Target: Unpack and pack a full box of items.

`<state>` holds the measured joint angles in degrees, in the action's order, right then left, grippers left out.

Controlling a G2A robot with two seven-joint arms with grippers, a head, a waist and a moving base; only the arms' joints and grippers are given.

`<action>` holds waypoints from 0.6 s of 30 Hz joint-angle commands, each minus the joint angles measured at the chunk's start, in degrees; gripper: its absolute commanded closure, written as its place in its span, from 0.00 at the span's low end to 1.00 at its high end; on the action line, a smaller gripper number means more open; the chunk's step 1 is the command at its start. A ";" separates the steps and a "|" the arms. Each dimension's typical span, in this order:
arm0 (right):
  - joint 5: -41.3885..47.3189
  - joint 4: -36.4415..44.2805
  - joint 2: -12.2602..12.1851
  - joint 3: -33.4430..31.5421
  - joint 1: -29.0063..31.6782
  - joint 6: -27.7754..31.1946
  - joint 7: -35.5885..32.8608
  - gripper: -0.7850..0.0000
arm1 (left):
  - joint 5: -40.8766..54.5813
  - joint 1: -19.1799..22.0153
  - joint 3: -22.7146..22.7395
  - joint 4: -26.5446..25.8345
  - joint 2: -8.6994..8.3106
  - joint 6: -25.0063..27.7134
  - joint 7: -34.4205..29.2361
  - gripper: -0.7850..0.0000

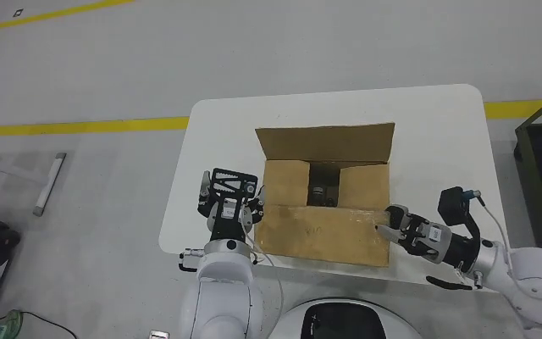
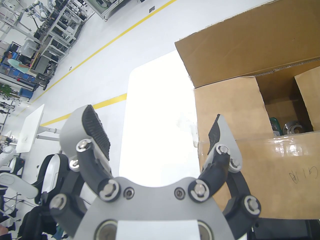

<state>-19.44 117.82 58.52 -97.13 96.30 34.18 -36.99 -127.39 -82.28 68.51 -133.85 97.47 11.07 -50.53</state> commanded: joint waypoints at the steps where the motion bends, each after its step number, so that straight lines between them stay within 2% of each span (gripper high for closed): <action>1: 1.43 0.15 -0.07 -0.67 0.51 0.08 0.10 0.56 | 0.00 0.00 0.00 0.00 0.00 0.00 0.00 0.00; 7: 3.56 0.98 -0.43 -2.17 1.83 0.73 -1.66 0.56 | 0.00 0.00 0.00 0.00 0.00 0.00 0.00 0.00; 18: 7.68 0.87 -1.01 -0.77 1.83 1.70 -5.28 0.57 | 0.00 0.00 0.00 0.00 0.00 0.00 0.00 0.00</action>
<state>-12.64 118.83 57.55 -97.93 98.10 35.85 -42.18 -127.39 -82.28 68.51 -133.85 97.47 11.07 -50.53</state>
